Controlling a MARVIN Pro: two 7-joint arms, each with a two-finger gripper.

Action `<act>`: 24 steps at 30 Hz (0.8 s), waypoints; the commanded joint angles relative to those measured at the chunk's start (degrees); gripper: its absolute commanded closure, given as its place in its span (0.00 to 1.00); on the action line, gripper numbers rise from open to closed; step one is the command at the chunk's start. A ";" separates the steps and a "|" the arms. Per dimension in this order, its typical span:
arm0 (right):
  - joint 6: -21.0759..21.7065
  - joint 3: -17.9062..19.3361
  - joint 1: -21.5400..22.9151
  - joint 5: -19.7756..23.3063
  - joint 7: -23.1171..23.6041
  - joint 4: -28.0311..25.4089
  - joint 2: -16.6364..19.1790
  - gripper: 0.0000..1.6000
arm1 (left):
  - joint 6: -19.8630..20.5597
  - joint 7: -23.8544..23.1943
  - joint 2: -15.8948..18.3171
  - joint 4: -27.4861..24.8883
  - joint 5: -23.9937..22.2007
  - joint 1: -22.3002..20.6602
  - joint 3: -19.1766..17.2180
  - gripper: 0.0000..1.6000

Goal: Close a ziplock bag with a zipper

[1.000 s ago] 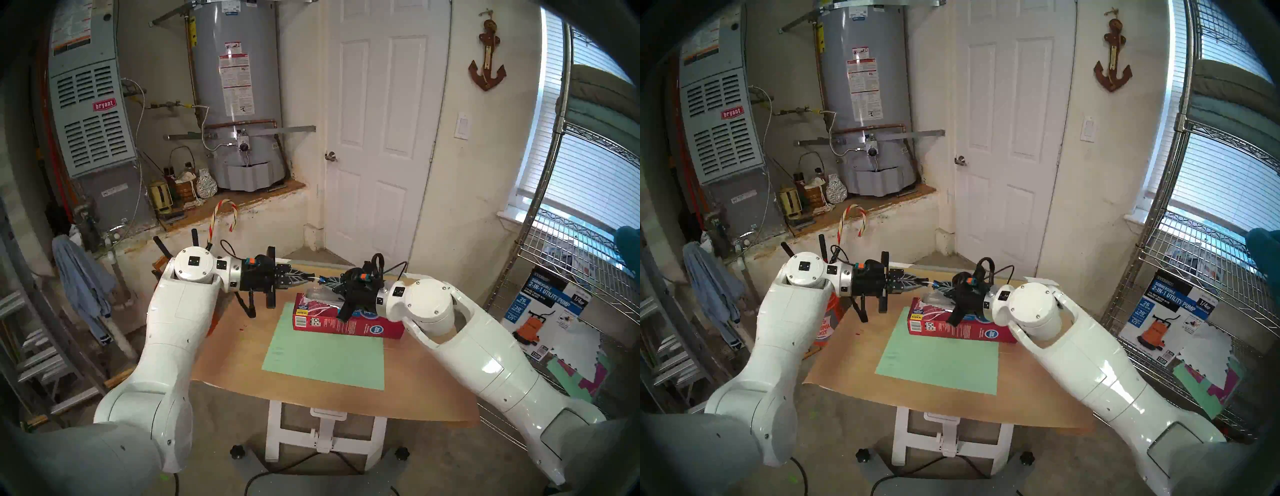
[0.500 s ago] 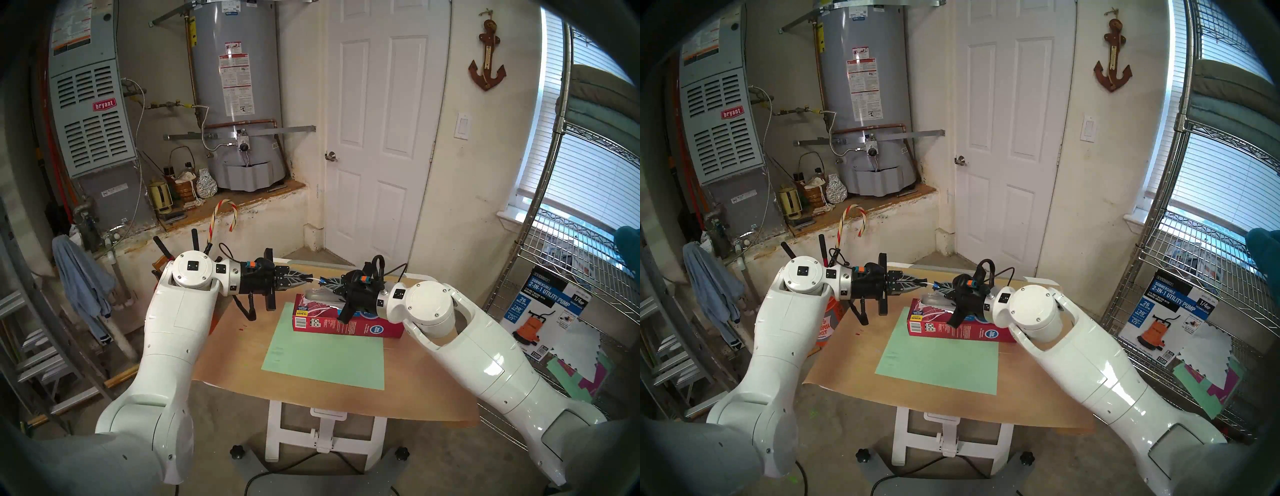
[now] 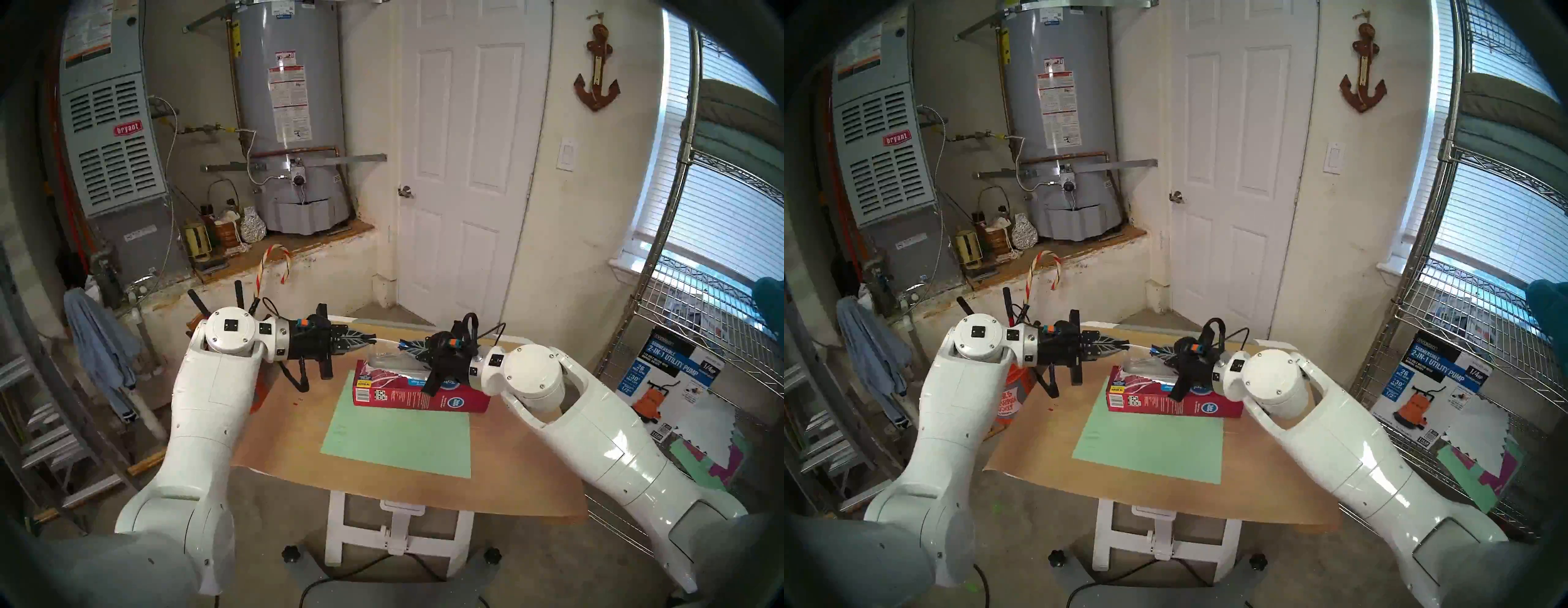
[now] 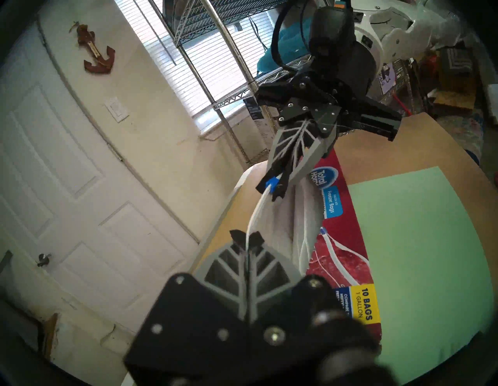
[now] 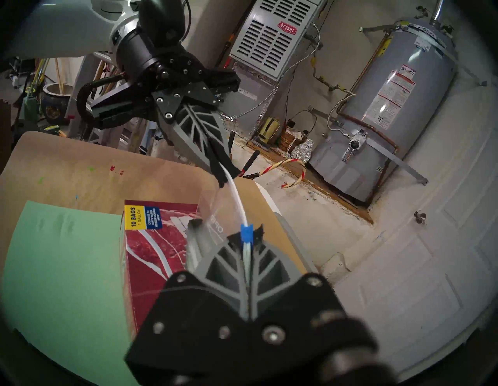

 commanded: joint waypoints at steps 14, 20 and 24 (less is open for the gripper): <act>-3.35 2.46 2.79 -2.28 0.06 4.68 3.11 1.00 | -0.88 0.44 1.65 1.40 -0.98 -2.11 -2.63 1.00; -3.96 3.56 3.28 -2.40 0.42 5.97 4.20 1.00 | -1.07 0.21 1.72 1.72 -1.18 -2.14 -2.99 1.00; -3.76 4.34 3.10 -2.20 0.95 6.01 5.22 1.00 | -1.30 0.01 1.78 1.99 -1.32 -2.22 -3.15 1.00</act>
